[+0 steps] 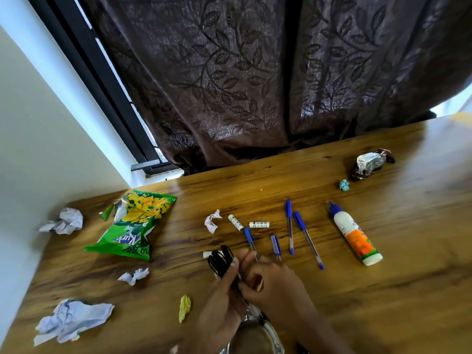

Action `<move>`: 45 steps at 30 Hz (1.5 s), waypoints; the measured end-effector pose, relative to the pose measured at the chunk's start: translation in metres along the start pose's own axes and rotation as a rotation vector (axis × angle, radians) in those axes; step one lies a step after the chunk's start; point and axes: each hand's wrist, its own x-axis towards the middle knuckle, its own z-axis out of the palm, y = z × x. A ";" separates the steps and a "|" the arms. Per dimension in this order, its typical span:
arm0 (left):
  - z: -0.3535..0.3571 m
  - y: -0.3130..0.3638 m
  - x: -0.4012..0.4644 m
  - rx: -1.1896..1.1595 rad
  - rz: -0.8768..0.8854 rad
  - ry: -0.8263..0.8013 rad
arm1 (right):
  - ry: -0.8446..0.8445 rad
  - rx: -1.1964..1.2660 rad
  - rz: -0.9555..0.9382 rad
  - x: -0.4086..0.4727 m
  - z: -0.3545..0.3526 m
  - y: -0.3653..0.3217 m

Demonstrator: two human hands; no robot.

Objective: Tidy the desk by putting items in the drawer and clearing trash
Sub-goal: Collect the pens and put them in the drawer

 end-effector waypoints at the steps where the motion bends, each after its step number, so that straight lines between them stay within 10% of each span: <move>1: 0.001 -0.001 0.001 -0.007 -0.003 -0.004 | -0.004 0.013 0.000 -0.001 -0.003 0.000; 17: 0.006 -0.006 0.004 -0.001 -0.056 -0.025 | 0.404 -0.250 0.320 0.017 -0.032 0.112; 22: 0.011 -0.007 0.005 0.028 -0.055 -0.020 | 0.506 0.249 0.370 0.019 -0.042 0.105; 29: 0.014 -0.009 0.007 0.018 -0.026 -0.030 | 0.007 0.424 0.102 -0.004 -0.026 0.040; 37: 0.012 -0.006 0.007 0.091 -0.017 -0.027 | -0.097 0.341 0.004 -0.004 -0.020 0.025; 45: 0.007 -0.006 0.011 0.043 -0.047 -0.035 | 0.335 -0.013 0.343 0.055 -0.028 0.082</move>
